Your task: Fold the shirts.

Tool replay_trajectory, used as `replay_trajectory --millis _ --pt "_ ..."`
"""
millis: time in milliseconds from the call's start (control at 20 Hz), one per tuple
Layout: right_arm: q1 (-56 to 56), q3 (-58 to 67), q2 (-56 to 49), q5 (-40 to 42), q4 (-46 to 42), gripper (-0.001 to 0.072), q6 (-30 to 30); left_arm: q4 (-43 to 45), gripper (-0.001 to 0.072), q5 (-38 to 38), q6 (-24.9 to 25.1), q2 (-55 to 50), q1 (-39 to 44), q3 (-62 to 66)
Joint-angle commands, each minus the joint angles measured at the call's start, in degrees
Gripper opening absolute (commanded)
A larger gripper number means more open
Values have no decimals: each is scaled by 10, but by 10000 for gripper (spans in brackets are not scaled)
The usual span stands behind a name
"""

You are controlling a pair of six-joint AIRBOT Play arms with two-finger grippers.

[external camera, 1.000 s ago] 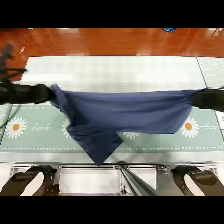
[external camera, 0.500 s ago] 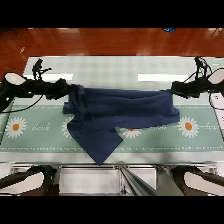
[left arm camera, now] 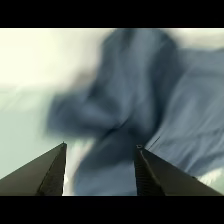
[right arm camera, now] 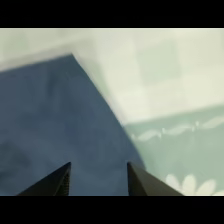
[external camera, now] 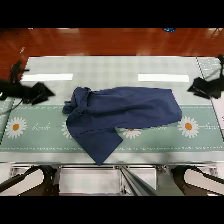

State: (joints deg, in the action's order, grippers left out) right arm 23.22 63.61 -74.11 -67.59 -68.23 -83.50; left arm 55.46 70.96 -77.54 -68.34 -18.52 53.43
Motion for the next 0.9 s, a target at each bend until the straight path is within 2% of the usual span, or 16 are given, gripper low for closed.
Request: replay_trajectory --millis 0,50,150,400,550,750,800,850 --pt "70 -151 66 16 140 405 70 -17 509 18 7 79 -41 -163" --pt "80 -190 82 17 172 405 95 -8 509 10 31 92 -42 -203" --pt "86 -244 110 15 197 405 120 -4 509 8 23 99 -59 -259" --pt "85 -292 144 25 200 405 122 -101 509 -29 23 97 -25 -361" --pt "85 -292 144 29 204 405 121 -169 509 -83 25 97 34 -389" --pt "85 -290 144 46 229 405 100 -213 507 -212 18 95 126 -390" --pt "85 -285 144 47 229 405 96 -222 501 -237 8 95 143 -390" --pt "89 -279 144 47 226 405 95 -225 406 -251 -1 95 153 -389"
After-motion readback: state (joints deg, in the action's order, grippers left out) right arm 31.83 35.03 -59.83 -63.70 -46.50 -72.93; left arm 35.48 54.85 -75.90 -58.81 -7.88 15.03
